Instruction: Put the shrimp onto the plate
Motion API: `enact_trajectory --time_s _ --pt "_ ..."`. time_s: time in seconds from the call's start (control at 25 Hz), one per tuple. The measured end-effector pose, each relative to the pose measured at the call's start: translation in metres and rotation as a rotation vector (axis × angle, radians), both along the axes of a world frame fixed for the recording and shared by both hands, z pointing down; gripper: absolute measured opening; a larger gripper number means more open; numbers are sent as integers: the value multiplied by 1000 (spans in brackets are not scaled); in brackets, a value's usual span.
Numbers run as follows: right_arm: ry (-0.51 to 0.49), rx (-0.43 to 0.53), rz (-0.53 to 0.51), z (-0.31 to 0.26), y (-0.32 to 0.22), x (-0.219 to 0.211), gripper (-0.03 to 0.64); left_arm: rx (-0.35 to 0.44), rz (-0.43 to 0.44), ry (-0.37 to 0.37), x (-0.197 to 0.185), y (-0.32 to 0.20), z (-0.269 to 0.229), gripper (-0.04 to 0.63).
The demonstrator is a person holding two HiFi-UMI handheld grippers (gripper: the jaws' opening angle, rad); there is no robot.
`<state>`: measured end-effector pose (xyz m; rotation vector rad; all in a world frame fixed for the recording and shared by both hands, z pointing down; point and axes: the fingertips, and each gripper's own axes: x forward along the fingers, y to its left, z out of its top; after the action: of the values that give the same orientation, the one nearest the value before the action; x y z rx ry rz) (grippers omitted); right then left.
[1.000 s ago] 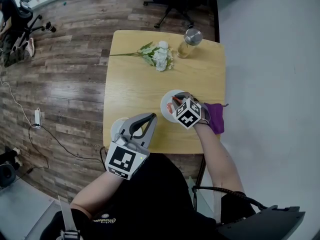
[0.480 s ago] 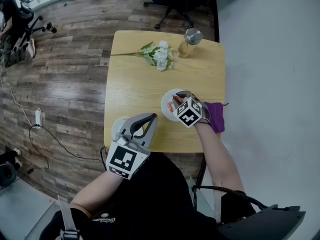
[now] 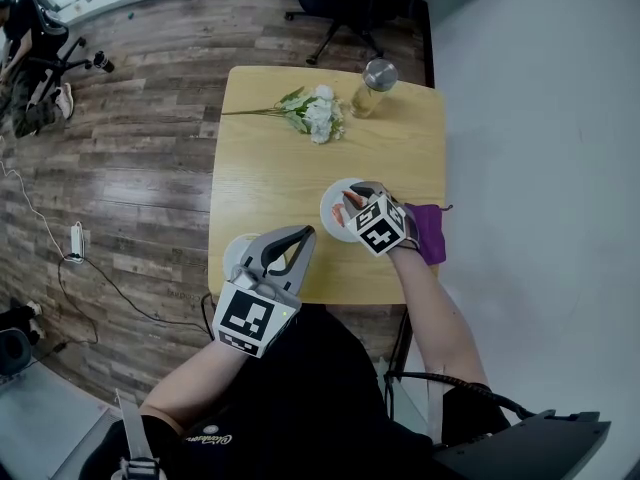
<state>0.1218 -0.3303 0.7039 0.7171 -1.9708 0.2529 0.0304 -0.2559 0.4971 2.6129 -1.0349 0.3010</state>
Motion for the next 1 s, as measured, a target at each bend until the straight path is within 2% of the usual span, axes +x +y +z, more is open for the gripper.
enact_trajectory --time_s 0.24,0.44,0.68,1.0 --pt "-89 56 59 -38 -1 -5 63 27 6 3 0 5 -16 3" --pt "-199 110 136 -73 4 -6 26 40 11 8 4 7 -23 3" --pt "-316 190 174 -122 16 -10 3 62 20 14 10 9 -32 3" --pt "-511 345 239 -212 44 -6 3 66 15 37 16 12 -44 3"
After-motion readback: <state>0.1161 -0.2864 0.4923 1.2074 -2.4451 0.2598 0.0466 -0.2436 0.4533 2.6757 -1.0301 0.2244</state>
